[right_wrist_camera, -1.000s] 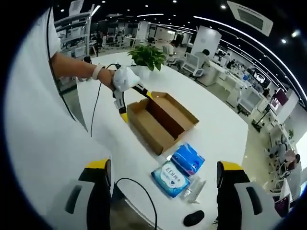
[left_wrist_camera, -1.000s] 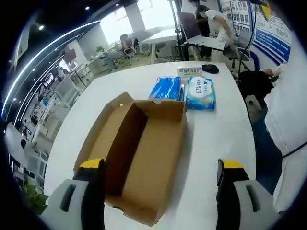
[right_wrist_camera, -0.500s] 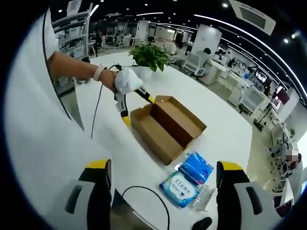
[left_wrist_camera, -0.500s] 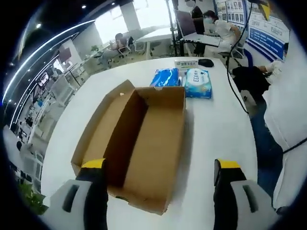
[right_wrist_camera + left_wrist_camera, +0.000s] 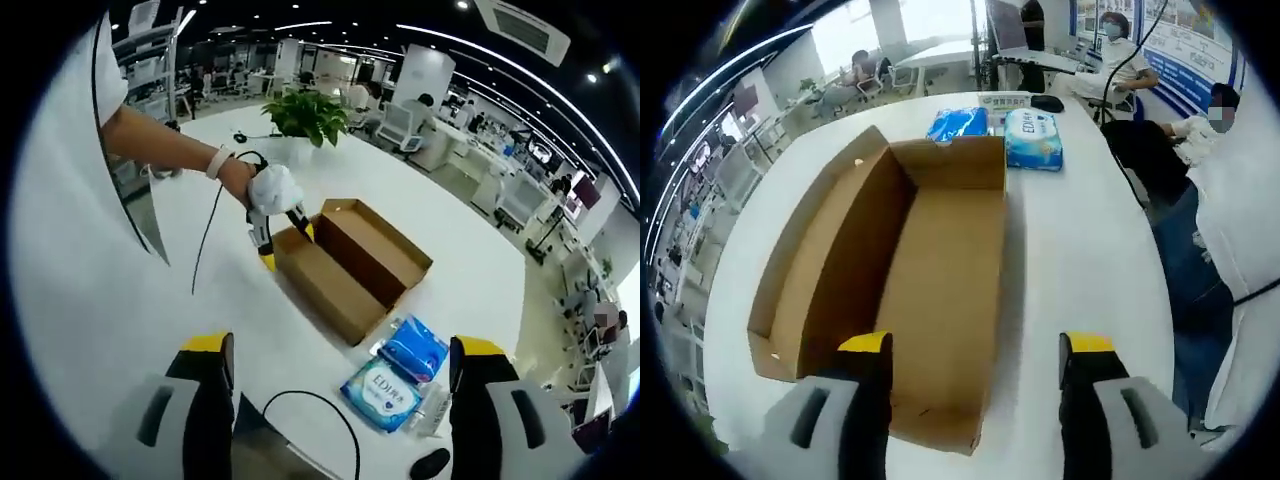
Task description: Operate the shoe box by opening the lid, removing the specified soft item, and placing it in the target area until the item is outside and the box remains undamaged.
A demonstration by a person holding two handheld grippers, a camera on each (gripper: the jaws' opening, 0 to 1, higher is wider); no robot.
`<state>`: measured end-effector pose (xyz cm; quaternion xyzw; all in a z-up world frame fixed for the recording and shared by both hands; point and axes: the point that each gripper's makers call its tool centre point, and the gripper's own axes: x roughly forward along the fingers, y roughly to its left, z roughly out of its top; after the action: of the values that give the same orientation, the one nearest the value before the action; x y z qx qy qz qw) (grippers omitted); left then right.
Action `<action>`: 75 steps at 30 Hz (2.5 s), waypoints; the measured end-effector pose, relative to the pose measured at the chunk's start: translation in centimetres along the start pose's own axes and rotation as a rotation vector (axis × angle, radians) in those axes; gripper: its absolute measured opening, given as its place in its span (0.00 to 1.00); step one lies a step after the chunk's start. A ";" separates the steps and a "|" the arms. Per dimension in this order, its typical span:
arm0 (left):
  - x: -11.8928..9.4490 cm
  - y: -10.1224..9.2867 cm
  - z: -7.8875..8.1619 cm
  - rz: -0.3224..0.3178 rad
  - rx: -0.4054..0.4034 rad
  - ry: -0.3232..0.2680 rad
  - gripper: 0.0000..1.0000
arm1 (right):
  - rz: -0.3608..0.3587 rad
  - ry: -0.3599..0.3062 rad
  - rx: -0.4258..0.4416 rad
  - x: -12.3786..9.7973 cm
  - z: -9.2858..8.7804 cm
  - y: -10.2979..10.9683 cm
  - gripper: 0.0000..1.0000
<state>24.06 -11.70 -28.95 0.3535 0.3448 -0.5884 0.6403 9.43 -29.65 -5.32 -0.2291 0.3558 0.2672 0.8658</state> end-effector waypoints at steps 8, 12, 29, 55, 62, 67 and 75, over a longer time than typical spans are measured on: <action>1.1 -0.5 -2.1 -0.036 -0.008 0.059 0.52 | -0.006 0.018 0.031 0.2 -0.3 0.5 0.91; 1.5 -0.4 -2.5 -0.029 0.014 0.079 0.47 | -0.007 0.022 0.037 0.3 -0.5 0.5 0.91; 2.1 -0.2 -3.0 -0.035 0.035 0.113 0.23 | -0.004 0.033 0.053 0.5 -1.0 0.2 0.90; 2.5 -0.9 -3.6 -0.054 0.121 0.147 0.01 | 0.011 0.042 0.053 0.9 -0.8 -0.3 0.90; 2.6 -1.1 -3.6 -0.056 0.112 0.147 0.01 | -0.014 0.038 0.060 1.1 -0.6 -1.2 0.89; 2.6 -1.0 -3.6 -0.058 0.102 0.142 0.01 | -0.021 0.010 0.088 1.4 0.1 -1.8 0.90; 2.7 -1.1 -3.6 -0.062 0.109 0.160 0.01 | -0.026 0.017 0.035 2.9 0.7 -2.7 0.89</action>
<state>23.07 -10.04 -33.19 0.4230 0.3729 -0.5956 0.5721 13.22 -30.36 -6.43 -0.2209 0.3648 0.2476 0.8699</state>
